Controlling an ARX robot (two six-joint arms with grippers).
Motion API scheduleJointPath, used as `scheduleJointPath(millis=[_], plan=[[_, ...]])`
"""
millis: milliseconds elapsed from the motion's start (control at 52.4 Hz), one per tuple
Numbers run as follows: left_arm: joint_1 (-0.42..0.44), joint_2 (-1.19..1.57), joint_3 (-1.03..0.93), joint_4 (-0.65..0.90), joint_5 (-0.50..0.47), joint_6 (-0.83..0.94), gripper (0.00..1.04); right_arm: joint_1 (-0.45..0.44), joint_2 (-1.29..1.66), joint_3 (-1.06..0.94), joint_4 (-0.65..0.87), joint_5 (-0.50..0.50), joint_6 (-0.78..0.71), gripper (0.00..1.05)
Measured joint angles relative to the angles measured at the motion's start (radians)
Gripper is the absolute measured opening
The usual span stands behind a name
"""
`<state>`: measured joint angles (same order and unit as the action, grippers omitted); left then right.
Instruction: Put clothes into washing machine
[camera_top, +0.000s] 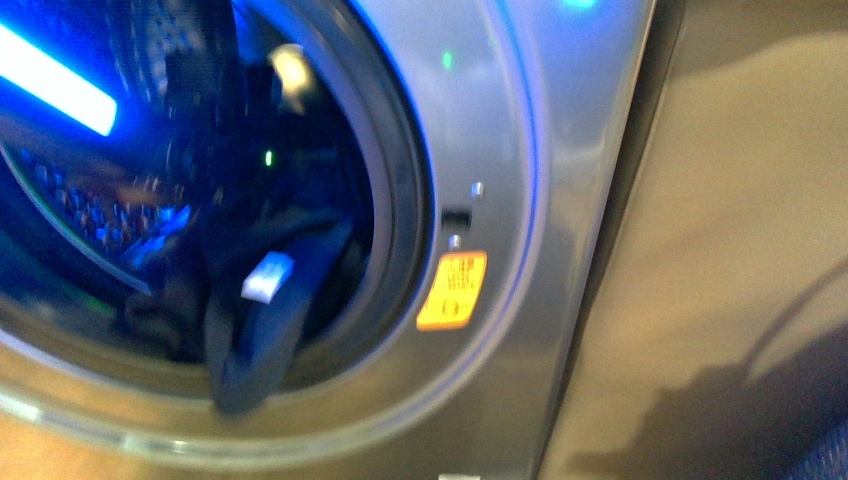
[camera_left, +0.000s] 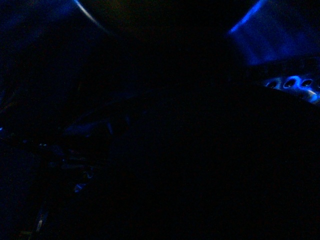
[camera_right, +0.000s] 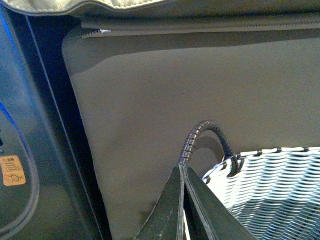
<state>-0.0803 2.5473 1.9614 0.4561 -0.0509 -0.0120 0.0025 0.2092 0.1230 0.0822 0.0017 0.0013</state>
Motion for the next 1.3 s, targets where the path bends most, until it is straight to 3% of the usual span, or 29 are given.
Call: scheduleJointPath(millis=[114,629,820,972,1068,1220,1297], plan=[[-0.003,0.069,0.096,-0.036,-0.007,-0.008,0.09,0.0,-0.105,-0.025,-0.094,-0.001,0.0,0.02],[0.031,0.398,0.64,-0.217,-0.14,0.013,0.09,0.0,-0.173,-0.081,-0.089,0.0,0.0,0.02],[0.041,0.391,0.61,-0.189,-0.124,0.019,0.09,0.0,-0.203,-0.117,-0.086,0.0,0.0,0.02],[0.042,0.294,0.401,-0.102,-0.061,0.045,0.1,0.0,-0.205,-0.117,-0.086,-0.001,0.0,0.02],[0.042,0.241,0.307,-0.081,-0.039,0.042,0.22,0.0,-0.205,-0.117,-0.086,0.0,0.0,0.02],[0.043,0.08,0.047,0.024,-0.004,0.04,0.53,0.0,-0.205,-0.117,-0.086,0.0,0.0,0.02],[0.044,0.028,-0.035,0.058,0.002,0.033,0.64,0.0,-0.205,-0.117,-0.086,0.0,0.0,0.02]])
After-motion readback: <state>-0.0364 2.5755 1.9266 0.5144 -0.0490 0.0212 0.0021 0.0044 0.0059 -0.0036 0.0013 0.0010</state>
